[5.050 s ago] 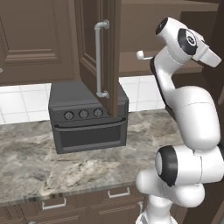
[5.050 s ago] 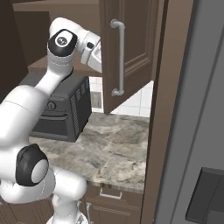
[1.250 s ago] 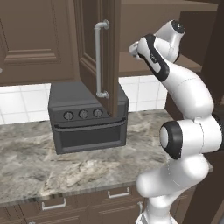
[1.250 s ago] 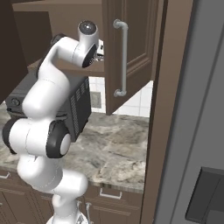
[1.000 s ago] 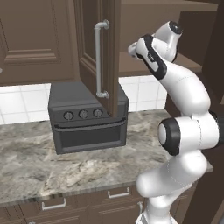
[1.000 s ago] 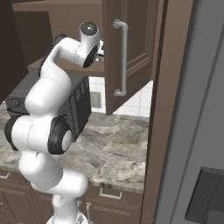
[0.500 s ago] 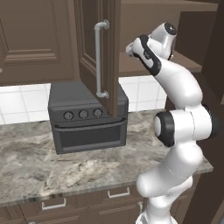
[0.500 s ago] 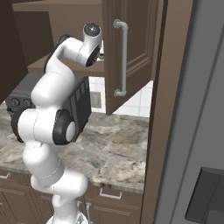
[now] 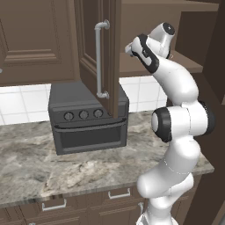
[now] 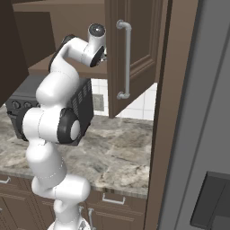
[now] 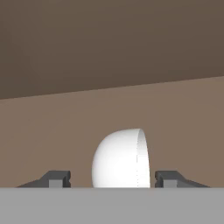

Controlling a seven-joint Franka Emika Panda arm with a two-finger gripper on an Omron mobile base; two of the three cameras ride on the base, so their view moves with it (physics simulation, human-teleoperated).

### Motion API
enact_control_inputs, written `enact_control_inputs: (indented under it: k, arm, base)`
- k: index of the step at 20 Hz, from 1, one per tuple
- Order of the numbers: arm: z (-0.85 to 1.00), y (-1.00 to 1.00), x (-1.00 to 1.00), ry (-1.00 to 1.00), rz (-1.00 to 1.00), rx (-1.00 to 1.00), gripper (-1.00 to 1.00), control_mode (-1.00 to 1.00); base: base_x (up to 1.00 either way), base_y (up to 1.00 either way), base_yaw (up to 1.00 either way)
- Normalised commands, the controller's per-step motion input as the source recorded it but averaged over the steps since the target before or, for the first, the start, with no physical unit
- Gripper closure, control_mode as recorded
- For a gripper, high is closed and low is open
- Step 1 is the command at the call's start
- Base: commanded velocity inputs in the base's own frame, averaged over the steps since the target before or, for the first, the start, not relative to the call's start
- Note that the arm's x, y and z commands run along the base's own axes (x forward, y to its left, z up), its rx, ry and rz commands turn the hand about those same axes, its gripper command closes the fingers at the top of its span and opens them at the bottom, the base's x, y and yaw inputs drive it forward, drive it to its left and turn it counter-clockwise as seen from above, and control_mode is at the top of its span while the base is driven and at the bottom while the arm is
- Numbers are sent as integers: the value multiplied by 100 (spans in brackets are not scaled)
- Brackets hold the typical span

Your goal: Open the cabinet and move the ladle to the pot. Then close the cabinet.

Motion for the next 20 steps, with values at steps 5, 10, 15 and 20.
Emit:
enact_control_inputs:
  k: [5,10,15,20]
  arm:
    - [-10,0,1,0,2,0,100,-100]
    - [-5,14,-2,0,3,0,100,-100]
    - [0,31,-44,-12,4,-3,100,-100]
    - [3,20,-90,-23,1,-7,100,-100]
  base:
    - [0,0,0]
    - [0,0,0]
    - [0,0,0]
    - [0,0,0]
